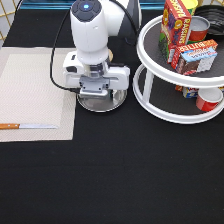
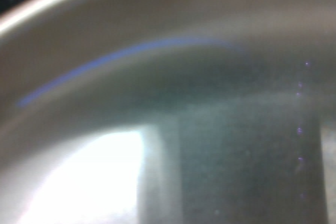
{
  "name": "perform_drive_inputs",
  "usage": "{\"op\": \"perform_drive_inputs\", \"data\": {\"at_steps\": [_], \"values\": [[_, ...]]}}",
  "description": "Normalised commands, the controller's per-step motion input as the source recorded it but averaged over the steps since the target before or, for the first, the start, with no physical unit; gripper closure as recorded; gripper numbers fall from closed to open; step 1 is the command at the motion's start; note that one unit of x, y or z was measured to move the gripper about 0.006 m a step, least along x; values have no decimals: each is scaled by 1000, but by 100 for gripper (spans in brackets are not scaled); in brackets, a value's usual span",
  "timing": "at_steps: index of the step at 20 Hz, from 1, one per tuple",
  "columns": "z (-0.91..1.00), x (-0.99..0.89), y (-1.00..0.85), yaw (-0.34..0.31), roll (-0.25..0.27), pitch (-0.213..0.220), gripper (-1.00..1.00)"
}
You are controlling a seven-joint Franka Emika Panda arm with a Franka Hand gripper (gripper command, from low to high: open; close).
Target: Arrange plate and fork
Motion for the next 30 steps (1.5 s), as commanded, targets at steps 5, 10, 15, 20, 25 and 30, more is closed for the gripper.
{"op": "perform_drive_inputs", "data": {"at_steps": [5,10,15,20,25,30], "values": [[-22,29,-363,22,42,47,-100],[0,0,-521,17,61,39,-100],[0,-1,-527,21,43,43,-100],[-52,-78,-583,20,60,40,-100],[-5,-51,-656,30,74,32,-100],[0,-22,-750,39,123,36,-100]]}}
